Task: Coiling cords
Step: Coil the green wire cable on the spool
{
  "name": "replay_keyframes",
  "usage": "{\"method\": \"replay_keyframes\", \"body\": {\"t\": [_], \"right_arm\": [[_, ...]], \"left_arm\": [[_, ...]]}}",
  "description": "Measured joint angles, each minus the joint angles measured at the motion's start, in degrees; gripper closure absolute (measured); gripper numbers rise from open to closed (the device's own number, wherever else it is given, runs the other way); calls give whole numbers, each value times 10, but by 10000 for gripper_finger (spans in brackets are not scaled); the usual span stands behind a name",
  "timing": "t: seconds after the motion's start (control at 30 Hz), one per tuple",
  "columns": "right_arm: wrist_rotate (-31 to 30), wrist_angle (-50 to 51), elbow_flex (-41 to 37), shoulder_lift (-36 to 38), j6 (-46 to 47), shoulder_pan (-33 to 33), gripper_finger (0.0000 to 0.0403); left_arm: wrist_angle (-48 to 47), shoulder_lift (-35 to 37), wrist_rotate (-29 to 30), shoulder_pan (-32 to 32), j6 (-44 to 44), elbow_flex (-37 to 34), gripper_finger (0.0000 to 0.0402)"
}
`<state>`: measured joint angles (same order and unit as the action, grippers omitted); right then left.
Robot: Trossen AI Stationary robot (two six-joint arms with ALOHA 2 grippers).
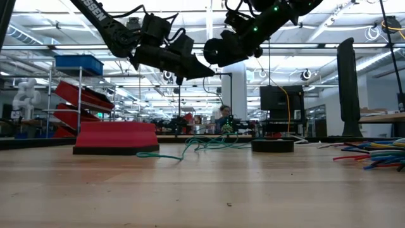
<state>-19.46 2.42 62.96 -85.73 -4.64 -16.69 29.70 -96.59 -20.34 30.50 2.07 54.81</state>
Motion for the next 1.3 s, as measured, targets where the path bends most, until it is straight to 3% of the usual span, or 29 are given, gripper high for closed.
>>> {"method": "replay_keyframes", "body": {"t": [0.43,0.63,0.9,1.03,1.17,1.3], "right_arm": [[29,78,0,26,7,1,403],[31,58,0,29,-5,3,403],[38,42,0,31,-10,6,403],[34,39,0,38,-18,11,403],[34,34,0,48,-21,12,403],[29,33,0,58,-24,11,403]], "left_arm": [[-6,3,-24,12,-73,0,392],[-1,2,-7,8,-86,0,389],[4,-24,20,1,-85,0,307],[56,-53,-18,4,-45,0,285],[145,-93,-74,3,19,0,283],[211,-131,-94,1,53,0,283]]}}
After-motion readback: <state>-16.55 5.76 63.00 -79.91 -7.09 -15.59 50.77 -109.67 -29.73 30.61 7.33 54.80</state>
